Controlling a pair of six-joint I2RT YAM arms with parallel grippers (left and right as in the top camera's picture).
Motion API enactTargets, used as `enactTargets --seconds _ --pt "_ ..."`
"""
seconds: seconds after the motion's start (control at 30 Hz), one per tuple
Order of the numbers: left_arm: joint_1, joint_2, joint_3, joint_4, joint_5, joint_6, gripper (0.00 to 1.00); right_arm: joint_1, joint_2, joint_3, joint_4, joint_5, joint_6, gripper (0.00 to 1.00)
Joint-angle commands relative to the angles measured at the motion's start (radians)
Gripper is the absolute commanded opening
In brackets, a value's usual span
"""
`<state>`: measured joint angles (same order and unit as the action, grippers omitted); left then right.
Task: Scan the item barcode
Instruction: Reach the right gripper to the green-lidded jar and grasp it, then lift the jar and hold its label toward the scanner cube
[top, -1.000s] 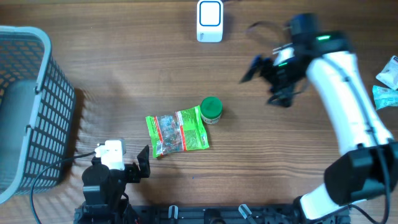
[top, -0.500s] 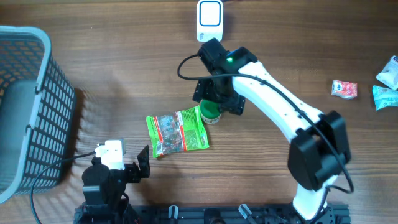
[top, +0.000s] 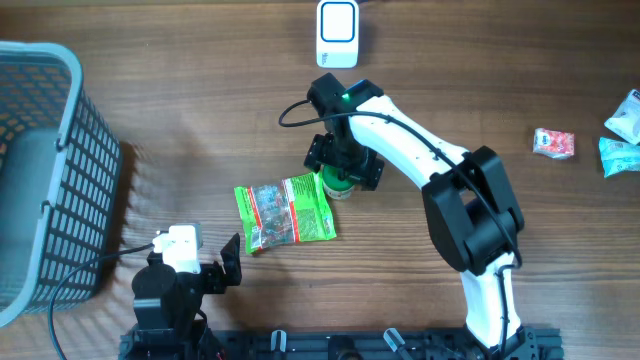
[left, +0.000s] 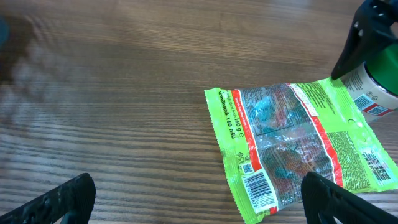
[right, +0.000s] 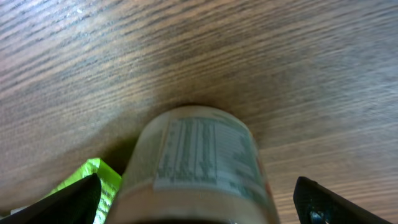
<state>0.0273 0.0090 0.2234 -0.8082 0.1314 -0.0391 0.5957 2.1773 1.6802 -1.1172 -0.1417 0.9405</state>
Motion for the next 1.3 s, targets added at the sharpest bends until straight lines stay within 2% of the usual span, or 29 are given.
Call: enactTargets --seconds 0.0,0.03,0.1,0.23,0.33,0.37,0.43,0.57,0.8,0.83,0.97,1.07,1.17,1.27 --pt "0.004 -0.003 -0.003 0.003 -0.002 0.002 1.00 0.002 0.032 0.019 -0.002 -0.024 0.071 0.96" --pt "0.004 -0.003 -0.003 0.003 -0.002 0.002 1.00 0.002 0.035 0.019 -0.003 -0.027 0.084 0.94" --pt "0.004 -0.003 -0.003 0.003 -0.002 0.002 1.00 0.002 0.042 0.019 -0.005 -0.044 0.121 0.83" --pt "0.004 -0.003 -0.003 0.003 -0.002 0.002 1.00 0.002 0.042 0.019 -0.006 -0.038 0.140 0.82" --pt "0.004 -0.003 -0.003 0.002 -0.002 0.002 1.00 -0.014 0.040 0.023 -0.024 -0.039 0.127 0.72" --pt "0.004 -0.003 -0.003 0.003 -0.002 0.002 1.00 -0.023 0.039 0.027 -0.028 -0.040 0.110 0.65" --pt "0.004 -0.003 -0.003 0.003 -0.002 0.002 1.00 -0.043 0.037 0.045 -0.057 -0.041 0.073 0.58" --pt "0.004 -0.003 -0.003 0.003 -0.002 0.002 1.00 -0.077 0.037 0.138 -0.180 -0.045 -0.028 0.58" --pt "0.004 -0.003 -0.003 0.003 -0.002 0.002 1.00 -0.112 0.022 0.435 -0.463 -0.092 -0.264 0.57" --pt "0.004 -0.003 -0.003 0.003 -0.002 0.002 1.00 -0.117 0.017 0.474 -0.493 -0.122 -0.315 0.58" --pt "0.004 -0.003 -0.003 0.003 -0.002 0.002 1.00 -0.123 -0.026 0.488 -0.492 -0.479 -0.541 0.61" --pt "0.004 -0.003 -0.003 0.003 -0.002 0.002 1.00 -0.123 -0.027 0.488 -0.491 -0.674 -0.575 0.61" --pt "0.004 -0.003 -0.003 0.003 -0.002 0.002 1.00 -0.124 -0.026 0.484 -0.488 -0.744 -0.568 0.61" --pt "0.004 -0.003 -0.003 0.003 -0.002 0.002 1.00 -0.124 -0.025 0.460 -0.389 -0.744 -0.483 0.61"
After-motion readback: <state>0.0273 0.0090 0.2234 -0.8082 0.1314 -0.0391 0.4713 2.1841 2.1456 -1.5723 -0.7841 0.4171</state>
